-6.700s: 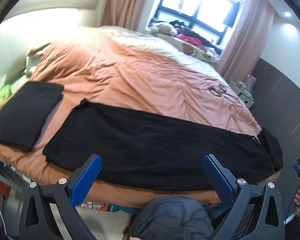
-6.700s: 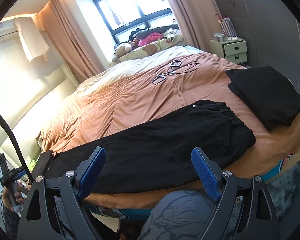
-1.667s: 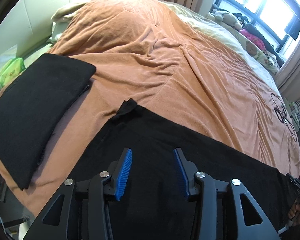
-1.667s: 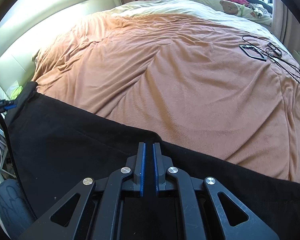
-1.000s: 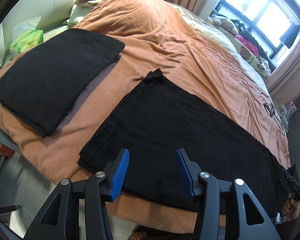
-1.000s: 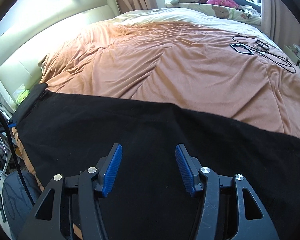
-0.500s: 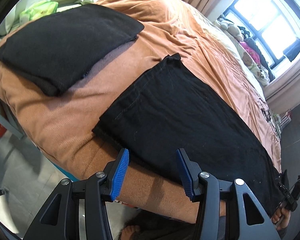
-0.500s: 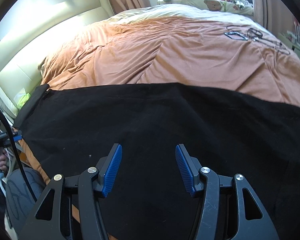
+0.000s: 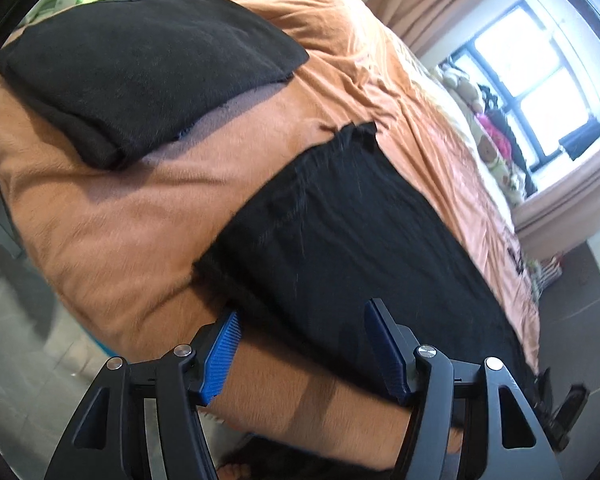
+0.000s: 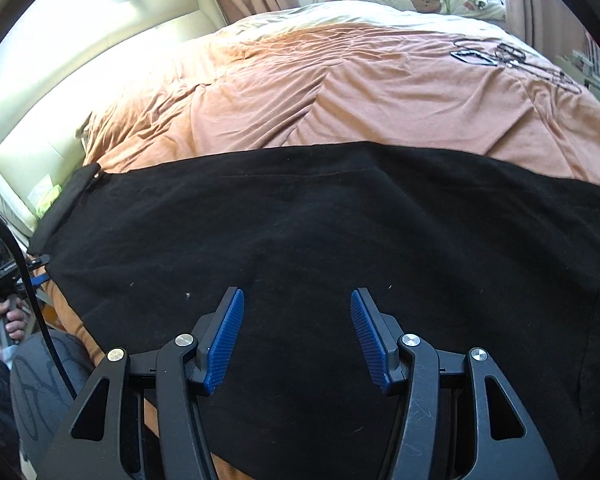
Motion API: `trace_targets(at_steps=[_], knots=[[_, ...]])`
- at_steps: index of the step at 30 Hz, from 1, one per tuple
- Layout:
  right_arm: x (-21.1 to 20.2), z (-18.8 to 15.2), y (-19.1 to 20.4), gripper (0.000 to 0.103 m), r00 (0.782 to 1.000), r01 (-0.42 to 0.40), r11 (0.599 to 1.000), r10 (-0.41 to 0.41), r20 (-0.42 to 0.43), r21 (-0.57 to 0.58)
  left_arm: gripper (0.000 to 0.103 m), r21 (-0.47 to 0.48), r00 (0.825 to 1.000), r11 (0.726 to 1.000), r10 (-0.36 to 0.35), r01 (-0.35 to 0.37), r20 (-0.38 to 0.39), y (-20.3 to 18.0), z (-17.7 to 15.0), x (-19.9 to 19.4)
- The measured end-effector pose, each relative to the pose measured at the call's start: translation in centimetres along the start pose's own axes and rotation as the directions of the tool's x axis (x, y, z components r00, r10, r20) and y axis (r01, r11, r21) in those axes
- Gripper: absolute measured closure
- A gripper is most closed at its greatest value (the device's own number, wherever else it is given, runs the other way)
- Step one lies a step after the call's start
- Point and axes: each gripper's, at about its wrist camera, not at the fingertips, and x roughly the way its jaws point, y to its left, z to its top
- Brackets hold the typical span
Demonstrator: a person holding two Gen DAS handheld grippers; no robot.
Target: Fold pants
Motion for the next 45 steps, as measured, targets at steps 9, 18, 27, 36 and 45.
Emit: trace_targets(at_steps=[9, 18, 27, 36, 45], knots=[[0.6, -1.1, 0.6, 0.049, 1.000, -0.008, 1.000, 0.008, -0.008, 0.019, 0.078, -0.075, 0.997, 0.997, 0.016, -0.010, 0.076, 0.5, 1.2, 1.5], [1.4, -2.2, 2.5, 0.065, 0.999, -0.031, 0.999, 0.031, -0.013, 0.010, 0.099, -0.007, 0.988, 1.000, -0.005, 0.007, 0.154, -1.7, 2.8, -1.0], [2.4, -4.7, 3.7, 0.091, 0.994, -0.082, 0.997, 0.082, -0.078, 0.004, 0.099, 0.060, 0.974, 0.997, -0.064, 0.052, 0.217, -6.4, 5.3, -4.0], [1.9, -3.5, 3.9, 0.092, 0.987, -0.097, 0.995, 0.100, -0.123, 0.026, 0.099, 0.090, 0.967, 0.993, -0.097, 0.078, 0.235, -9.4, 6.4, -5.3], [5.4, 1.4, 2.3, 0.092, 0.993, -0.010, 0.997, 0.018, -0.120, 0.070, 0.099, 0.085, 0.969, 0.994, -0.080, 0.061, 0.236, -9.7, 6.4, -5.5]])
